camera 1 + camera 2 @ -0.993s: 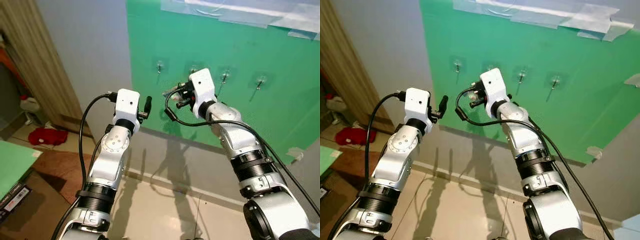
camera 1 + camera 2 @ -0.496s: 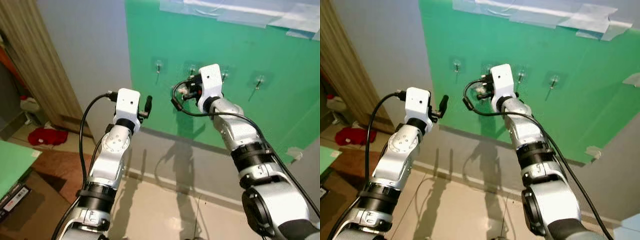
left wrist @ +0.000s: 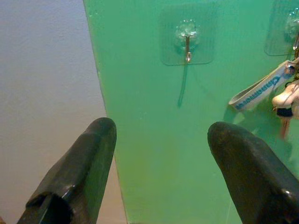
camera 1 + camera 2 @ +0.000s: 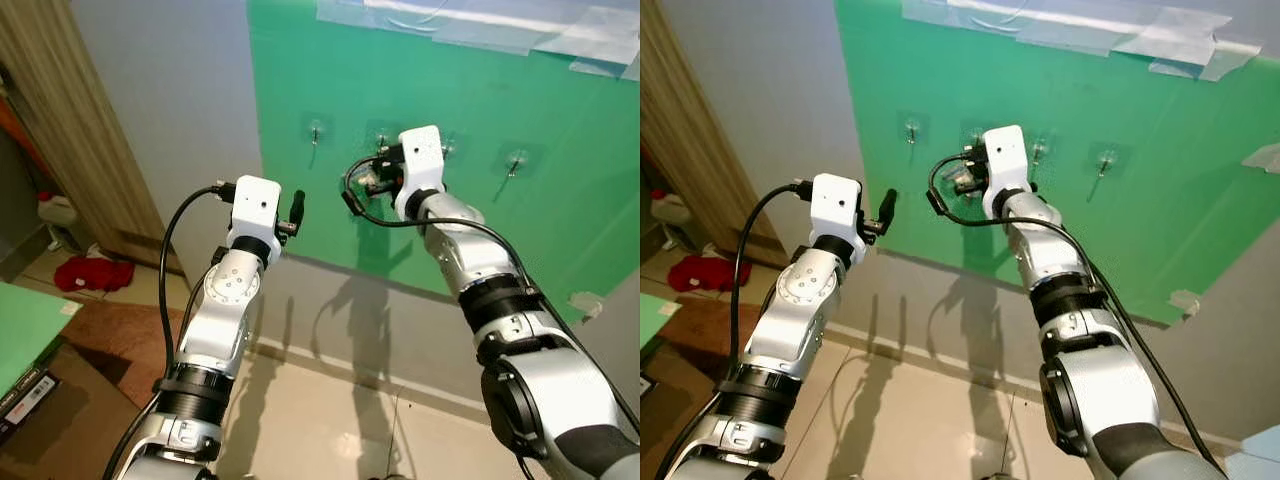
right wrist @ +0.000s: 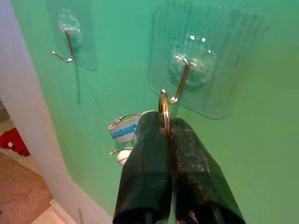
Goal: Hang keys on a hook
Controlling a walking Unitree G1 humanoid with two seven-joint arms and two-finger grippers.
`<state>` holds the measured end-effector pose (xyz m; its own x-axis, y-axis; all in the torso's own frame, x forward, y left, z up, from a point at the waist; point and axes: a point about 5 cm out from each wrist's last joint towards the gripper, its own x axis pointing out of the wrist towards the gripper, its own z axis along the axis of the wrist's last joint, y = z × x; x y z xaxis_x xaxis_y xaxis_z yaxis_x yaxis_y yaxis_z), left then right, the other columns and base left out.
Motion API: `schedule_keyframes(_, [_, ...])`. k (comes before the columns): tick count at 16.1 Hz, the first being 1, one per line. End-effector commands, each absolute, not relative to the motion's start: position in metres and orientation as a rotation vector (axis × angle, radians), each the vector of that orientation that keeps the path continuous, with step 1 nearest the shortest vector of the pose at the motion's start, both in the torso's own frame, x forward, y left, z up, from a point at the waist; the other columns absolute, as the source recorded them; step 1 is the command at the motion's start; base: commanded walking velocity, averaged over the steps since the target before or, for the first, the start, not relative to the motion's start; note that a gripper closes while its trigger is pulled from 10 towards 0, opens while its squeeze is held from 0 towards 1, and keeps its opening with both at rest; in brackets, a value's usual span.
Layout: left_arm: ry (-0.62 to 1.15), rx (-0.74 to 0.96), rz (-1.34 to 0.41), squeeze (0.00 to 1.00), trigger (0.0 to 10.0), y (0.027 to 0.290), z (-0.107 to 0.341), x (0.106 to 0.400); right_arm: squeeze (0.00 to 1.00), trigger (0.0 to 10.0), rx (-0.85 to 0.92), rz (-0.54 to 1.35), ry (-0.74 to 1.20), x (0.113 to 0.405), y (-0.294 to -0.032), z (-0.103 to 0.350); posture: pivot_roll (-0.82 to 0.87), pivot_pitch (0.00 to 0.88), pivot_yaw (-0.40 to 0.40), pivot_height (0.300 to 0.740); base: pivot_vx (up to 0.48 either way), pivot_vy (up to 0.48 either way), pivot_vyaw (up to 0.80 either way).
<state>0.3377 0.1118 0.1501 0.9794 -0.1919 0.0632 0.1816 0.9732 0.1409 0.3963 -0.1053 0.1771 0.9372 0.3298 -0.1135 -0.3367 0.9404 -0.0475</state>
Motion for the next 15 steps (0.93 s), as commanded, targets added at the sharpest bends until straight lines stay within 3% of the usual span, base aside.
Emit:
schedule_keyframes(1, [-0.097, 0.142, -0.191, 0.0, 10.0, 0.11, 0.156, 0.339, 0.0, 0.0, -0.063, 0.339, 0.055, 0.4, -0.105, 0.191, -0.03, 0.0, -0.001, 0.74, 0.0, 0.0, 0.0])
schedule_keyframes(7, [-0.094, 0.142, -0.196, 0.0, 10.0, 0.109, 0.155, 0.339, 0.0, 0.0, -0.104, 0.395, 0.093, 0.395, -0.101, 0.175, -0.03, 0.0, -0.002, 0.74, 0.0, 0.0, 0.0])
schedule_keyframes(15, [-0.093, 0.146, -0.201, 0.0, 10.0, 0.109, 0.155, 0.339, 0.0, 0.0, -0.014, 0.337, 0.087, 0.402, -0.107, 0.182, -0.03, 0.0, 0.001, 0.74, 0.0, 0.0, 0.0])
